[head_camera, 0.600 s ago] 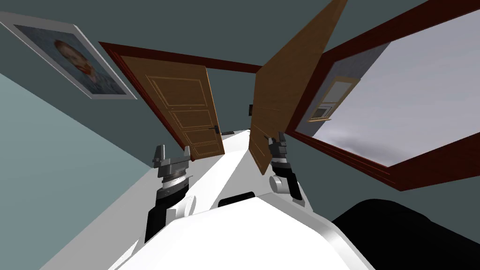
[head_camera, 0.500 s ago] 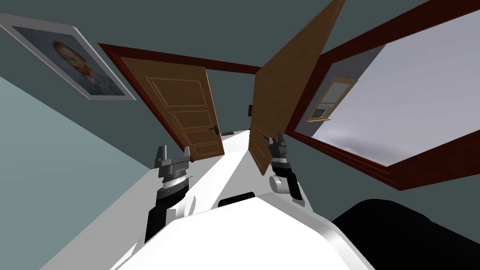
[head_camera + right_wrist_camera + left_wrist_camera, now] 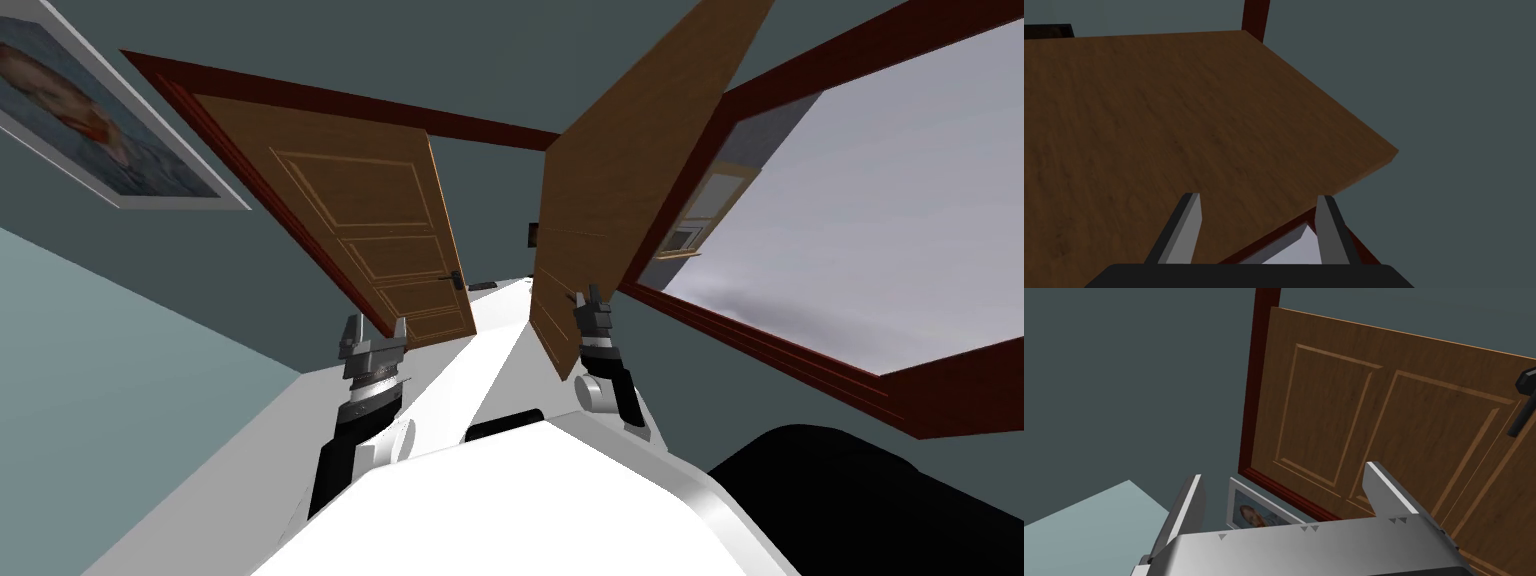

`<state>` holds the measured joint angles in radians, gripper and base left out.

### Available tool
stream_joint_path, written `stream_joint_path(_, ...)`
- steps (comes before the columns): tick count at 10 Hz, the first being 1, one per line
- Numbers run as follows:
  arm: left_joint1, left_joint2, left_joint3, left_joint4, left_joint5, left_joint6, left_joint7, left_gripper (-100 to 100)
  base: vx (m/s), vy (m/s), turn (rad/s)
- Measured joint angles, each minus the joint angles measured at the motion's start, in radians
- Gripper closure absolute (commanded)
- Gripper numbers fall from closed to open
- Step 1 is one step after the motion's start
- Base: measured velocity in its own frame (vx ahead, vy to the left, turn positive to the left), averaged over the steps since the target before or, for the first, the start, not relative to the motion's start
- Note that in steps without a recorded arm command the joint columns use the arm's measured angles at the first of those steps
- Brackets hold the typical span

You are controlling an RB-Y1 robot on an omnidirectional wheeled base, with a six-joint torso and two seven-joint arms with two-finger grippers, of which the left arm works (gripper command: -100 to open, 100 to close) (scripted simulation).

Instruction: Pull the door open

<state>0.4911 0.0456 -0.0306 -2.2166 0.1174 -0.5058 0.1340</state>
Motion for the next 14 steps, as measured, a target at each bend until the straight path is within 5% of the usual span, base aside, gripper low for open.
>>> stream_joint_path(9, -0.006, 0.047, 0.056, 0.167, 0.073, 0.03, -0.067, -100, 0.185, 0.032, -0.095)
stream_joint_path(14, -0.013, 0.06, 0.092, 0.256, 0.119, 0.067, -0.115, -100, 0.164, 0.054, -0.091)
